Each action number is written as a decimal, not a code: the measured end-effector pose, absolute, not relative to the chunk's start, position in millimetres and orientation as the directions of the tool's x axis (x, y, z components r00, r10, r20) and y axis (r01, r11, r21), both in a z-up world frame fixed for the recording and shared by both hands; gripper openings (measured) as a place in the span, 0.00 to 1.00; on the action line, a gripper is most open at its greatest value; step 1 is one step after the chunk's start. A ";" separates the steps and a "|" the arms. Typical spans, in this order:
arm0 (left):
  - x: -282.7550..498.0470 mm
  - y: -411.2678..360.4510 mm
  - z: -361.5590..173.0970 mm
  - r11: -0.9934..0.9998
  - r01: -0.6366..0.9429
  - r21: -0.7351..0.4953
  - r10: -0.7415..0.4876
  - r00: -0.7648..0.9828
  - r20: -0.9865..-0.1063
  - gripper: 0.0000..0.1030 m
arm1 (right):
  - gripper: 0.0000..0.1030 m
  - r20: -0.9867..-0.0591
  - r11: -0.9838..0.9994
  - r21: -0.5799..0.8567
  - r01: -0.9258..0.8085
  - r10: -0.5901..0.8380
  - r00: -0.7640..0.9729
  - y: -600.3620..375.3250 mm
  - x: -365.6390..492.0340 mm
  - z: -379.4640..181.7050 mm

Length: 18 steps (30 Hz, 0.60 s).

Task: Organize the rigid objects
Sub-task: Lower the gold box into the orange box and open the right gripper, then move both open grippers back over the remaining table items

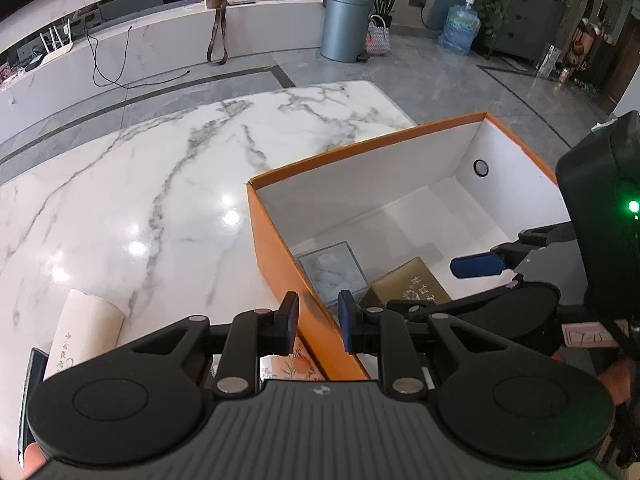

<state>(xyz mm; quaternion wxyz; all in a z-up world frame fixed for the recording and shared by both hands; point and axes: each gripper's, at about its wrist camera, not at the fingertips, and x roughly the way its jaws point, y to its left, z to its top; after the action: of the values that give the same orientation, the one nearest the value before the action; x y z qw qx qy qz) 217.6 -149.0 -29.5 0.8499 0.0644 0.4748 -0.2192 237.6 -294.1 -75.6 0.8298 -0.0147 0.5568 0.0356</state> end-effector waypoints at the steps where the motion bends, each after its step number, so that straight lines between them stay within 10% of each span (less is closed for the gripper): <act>1: 215.4 -146.9 -26.2 0.896 0.432 -0.103 -0.316 0.457 -0.832 0.24 | 0.65 -0.922 0.997 0.009 -0.074 0.037 0.385 -293.8 235.9 -72.9; 18: 165.0 -93.0 14.1 0.924 0.372 -0.090 -0.297 0.549 -0.781 0.24 | 0.73 -0.778 0.997 0.022 -0.076 0.064 0.625 -263.7 176.6 0.2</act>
<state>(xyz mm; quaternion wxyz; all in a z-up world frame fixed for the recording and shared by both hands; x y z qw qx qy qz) 165.0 -93.0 14.1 0.8791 0.0429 0.4350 -0.1903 176.6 -263.7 0.2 0.9013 -0.0067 0.4315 0.0389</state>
